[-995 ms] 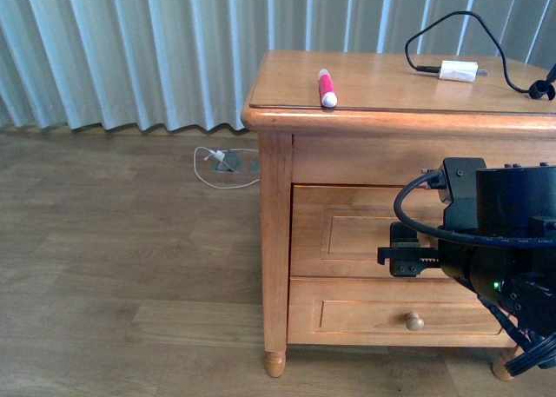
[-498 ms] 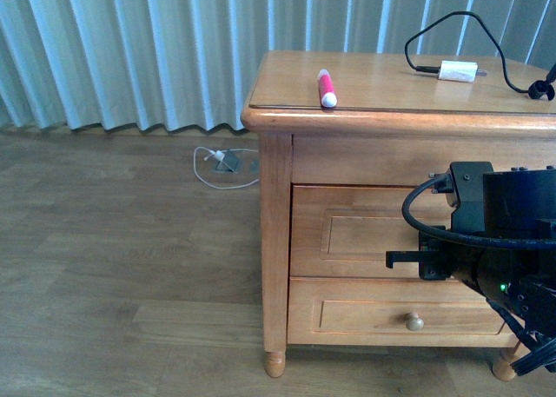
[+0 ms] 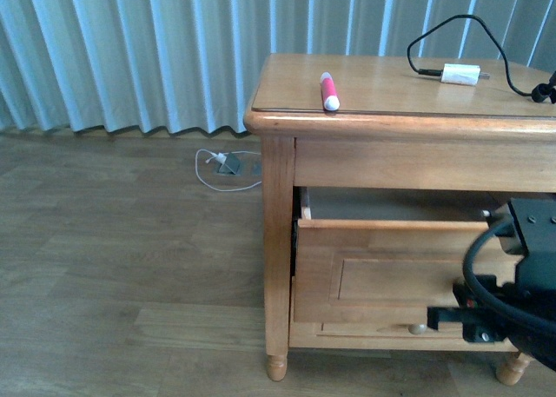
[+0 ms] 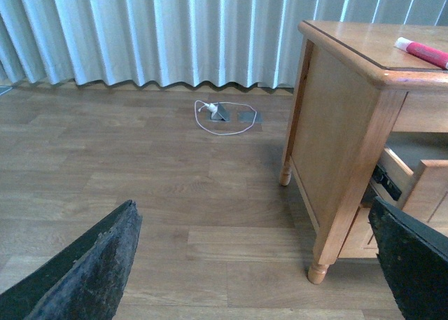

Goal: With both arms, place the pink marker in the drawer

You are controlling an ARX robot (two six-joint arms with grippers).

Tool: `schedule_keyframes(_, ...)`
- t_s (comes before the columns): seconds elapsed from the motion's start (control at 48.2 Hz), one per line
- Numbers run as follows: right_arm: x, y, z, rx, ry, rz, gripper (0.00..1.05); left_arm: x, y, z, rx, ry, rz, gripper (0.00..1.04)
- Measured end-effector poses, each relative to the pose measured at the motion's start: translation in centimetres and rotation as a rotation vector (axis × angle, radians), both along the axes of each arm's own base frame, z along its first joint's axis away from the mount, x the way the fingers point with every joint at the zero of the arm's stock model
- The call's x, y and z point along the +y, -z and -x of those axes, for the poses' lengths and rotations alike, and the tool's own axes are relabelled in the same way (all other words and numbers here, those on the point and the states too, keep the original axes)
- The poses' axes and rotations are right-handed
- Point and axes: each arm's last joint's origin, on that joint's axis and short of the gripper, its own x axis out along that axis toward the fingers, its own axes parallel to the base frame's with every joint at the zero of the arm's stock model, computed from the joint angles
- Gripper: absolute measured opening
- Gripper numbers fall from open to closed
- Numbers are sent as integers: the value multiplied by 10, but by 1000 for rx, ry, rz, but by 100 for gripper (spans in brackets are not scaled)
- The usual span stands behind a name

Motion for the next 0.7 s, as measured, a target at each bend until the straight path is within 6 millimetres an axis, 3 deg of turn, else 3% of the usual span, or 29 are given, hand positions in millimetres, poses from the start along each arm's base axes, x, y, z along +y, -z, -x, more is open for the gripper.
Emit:
schedule_keyframes(0.29,-19,-2,64,61,-32,-25,22,0,0,0,0,0,0,99)
schedule_keyframes(0.622,-28,0,94,71,-63,-35,21,0,0,0,0,0,0,99)
schedule_keyframes(0.705,-29,0,97,67,-65,-30,33,0,0,0,0,0,0,99)
